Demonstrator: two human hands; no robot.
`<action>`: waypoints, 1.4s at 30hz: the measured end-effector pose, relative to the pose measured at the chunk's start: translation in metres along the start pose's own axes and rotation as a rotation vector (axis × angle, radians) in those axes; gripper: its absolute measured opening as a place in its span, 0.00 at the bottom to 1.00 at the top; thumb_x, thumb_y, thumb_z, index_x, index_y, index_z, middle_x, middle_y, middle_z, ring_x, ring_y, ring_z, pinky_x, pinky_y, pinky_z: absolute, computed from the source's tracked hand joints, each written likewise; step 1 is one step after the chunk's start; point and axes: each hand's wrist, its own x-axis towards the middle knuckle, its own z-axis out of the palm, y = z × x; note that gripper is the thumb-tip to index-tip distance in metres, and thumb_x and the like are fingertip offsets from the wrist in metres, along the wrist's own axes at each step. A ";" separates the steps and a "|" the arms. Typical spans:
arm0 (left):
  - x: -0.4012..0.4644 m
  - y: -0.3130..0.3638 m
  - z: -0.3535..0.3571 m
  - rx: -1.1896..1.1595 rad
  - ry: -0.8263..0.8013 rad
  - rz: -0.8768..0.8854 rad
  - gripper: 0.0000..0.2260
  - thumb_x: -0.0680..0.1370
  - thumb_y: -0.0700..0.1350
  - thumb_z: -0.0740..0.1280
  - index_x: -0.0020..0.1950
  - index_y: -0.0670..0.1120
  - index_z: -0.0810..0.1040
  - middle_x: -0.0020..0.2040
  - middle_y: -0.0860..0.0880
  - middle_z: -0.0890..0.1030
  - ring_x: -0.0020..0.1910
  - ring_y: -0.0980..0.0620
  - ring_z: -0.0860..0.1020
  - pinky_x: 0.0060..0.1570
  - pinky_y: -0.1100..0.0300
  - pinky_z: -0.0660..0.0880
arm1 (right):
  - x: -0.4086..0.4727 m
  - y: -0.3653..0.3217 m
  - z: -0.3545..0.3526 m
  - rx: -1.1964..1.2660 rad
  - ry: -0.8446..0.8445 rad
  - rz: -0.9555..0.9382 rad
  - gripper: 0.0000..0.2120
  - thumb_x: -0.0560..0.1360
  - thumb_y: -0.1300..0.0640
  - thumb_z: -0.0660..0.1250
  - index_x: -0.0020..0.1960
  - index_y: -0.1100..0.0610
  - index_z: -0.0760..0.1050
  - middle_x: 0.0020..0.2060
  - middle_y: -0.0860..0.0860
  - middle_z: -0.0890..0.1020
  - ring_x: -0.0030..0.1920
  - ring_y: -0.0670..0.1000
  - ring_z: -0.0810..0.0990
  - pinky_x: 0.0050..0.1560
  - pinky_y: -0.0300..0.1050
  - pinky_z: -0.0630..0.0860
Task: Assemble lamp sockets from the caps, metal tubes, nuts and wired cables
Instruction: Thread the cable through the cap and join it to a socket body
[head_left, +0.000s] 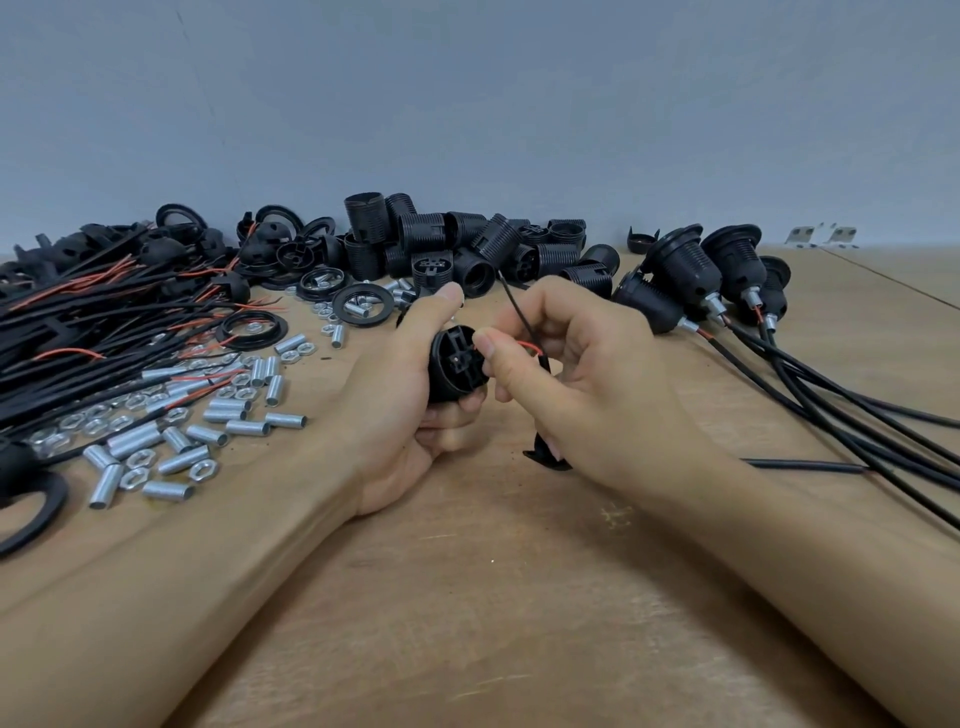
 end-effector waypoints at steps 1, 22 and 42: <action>0.000 0.001 0.000 0.008 0.001 -0.007 0.26 0.80 0.60 0.59 0.27 0.48 0.74 0.23 0.48 0.69 0.21 0.55 0.56 0.23 0.64 0.51 | 0.000 -0.001 -0.001 0.015 -0.007 0.009 0.05 0.78 0.64 0.68 0.43 0.60 0.76 0.33 0.50 0.78 0.28 0.41 0.76 0.29 0.27 0.68; 0.005 0.003 -0.004 -0.087 -0.023 -0.031 0.21 0.81 0.59 0.59 0.34 0.47 0.72 0.26 0.47 0.70 0.18 0.57 0.56 0.19 0.66 0.53 | 0.004 0.000 -0.009 -0.418 0.025 -0.361 0.03 0.76 0.65 0.70 0.46 0.62 0.82 0.38 0.52 0.79 0.36 0.51 0.76 0.38 0.34 0.69; 0.002 0.003 0.000 0.012 0.039 -0.030 0.25 0.81 0.59 0.59 0.28 0.47 0.72 0.25 0.47 0.71 0.18 0.56 0.57 0.19 0.66 0.56 | 0.004 0.002 -0.016 -0.563 -0.160 -0.384 0.04 0.78 0.62 0.69 0.47 0.63 0.81 0.44 0.54 0.79 0.38 0.44 0.69 0.38 0.41 0.69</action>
